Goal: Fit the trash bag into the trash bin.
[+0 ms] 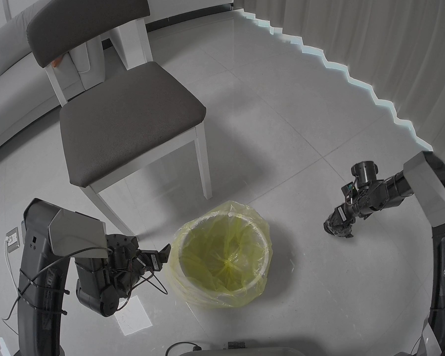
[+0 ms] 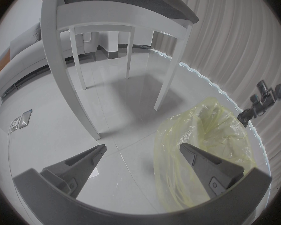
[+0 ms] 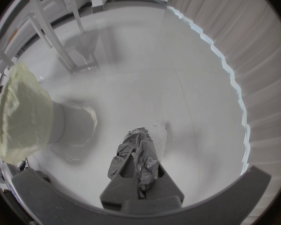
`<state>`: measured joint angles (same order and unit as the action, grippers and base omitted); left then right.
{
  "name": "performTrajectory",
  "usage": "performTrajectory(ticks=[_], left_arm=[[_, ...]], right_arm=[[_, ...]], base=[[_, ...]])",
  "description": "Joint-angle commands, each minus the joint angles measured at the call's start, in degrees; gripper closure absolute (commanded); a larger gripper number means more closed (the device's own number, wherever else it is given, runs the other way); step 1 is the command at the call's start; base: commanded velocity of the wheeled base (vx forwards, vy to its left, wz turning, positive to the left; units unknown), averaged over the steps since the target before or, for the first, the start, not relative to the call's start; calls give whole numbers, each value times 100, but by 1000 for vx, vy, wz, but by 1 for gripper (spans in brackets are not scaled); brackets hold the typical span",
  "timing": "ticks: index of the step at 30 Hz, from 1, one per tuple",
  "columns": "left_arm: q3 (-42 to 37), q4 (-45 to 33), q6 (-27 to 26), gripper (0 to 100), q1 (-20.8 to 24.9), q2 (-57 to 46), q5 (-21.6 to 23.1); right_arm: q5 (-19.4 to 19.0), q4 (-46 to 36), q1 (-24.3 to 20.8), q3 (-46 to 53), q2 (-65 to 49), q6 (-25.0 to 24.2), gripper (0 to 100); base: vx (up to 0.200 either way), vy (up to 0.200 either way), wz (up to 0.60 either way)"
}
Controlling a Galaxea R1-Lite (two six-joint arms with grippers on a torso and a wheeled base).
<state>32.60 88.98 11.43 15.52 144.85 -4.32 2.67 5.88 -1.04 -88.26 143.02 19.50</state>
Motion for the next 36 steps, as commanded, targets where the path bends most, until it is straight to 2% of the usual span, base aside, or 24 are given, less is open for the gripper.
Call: performTrajectory(ticks=[1, 9, 16, 23, 36], left_arm=[[-263, 102, 17, 0, -5, -458, 1], [-992, 102, 8, 0, -5, -1503, -8], [-1792, 102, 34, 0, -5, -2233, -8], [-2073, 102, 43, 0, -14, -2734, -17], [-2091, 102, 43, 0, 13, -2901, -113]], right_arm=[[-100, 10, -854, 995, -2068, 1, 100], [181, 28, -2797, 1382, -3237, -34, 100], [208, 300, -3860, 1373, -3026, -52, 100], [155, 942, -4256, 1311, -2085, -8, 100], [155, 968, -4265, 1100, -960, -43, 100]], base=[[0, 0, 0], [0, 0, 0], [0, 0, 0], [0, 0, 0], [0, 0, 0]])
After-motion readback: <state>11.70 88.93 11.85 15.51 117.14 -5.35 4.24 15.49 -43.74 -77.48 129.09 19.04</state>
